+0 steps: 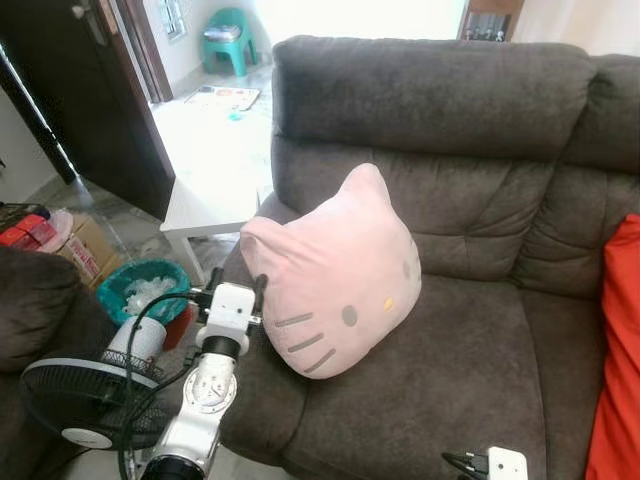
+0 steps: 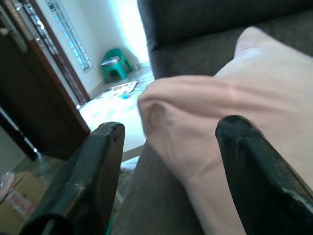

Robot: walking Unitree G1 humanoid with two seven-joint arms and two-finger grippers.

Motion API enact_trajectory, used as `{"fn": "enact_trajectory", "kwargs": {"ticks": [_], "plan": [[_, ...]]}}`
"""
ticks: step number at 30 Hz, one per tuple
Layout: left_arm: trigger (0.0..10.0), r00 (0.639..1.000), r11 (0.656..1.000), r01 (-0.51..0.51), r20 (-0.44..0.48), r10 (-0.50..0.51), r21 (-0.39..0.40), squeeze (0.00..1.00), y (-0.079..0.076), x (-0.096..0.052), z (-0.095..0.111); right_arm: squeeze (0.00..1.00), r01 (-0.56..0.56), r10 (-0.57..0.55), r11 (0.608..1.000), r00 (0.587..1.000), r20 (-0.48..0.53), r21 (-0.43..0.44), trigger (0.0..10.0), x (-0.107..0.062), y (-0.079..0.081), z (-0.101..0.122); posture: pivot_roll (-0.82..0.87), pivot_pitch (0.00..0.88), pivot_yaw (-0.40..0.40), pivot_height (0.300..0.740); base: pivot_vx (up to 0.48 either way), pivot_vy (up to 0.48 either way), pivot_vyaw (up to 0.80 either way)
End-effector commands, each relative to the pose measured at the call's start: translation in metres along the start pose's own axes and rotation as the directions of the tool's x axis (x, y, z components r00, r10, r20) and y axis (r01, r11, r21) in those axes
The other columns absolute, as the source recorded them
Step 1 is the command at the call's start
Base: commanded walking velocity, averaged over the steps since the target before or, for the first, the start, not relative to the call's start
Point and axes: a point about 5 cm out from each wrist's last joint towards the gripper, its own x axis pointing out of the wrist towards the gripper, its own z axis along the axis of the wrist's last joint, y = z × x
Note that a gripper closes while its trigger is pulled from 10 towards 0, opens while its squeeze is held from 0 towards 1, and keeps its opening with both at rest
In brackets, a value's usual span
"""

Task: Move the pillow to the sofa from floor

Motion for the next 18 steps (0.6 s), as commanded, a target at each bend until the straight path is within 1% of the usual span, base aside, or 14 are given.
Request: {"fn": "enact_trajectory", "kwargs": {"ticks": [1,9,18], "plan": [[10.0,1.000,1.000,0.004,-0.006,-0.004,-0.005,0.00,0.0018,0.0012,-0.0014,0.00,0.007,-0.007,1.000,1.000,-0.009,0.025,10.0,-0.0007,0.0016,-0.0032,-0.09,0.000,0.070,0.740,0.000,0.000,0.00],[10.0,0.999,1.000,-0.024,-0.024,0.024,-0.008,0.00,0.0076,-0.0047,-0.0060,0.00,-0.012,0.012,1.000,1.000,-0.010,-0.001,10.0,-0.0008,0.0026,-0.0035,-0.07,0.000,0.058,0.740,0.000,0.000,0.00],[10.0,0.999,0.999,-0.039,-0.026,0.039,-0.020,0.00,0.0068,-0.0046,-0.0062,0.00,-0.022,0.022,0.999,1.000,-0.015,-0.025,10.0,-0.0007,0.0016,-0.0031,-0.07,0.000,0.055,0.740,0.000,0.000,0.00]]}}
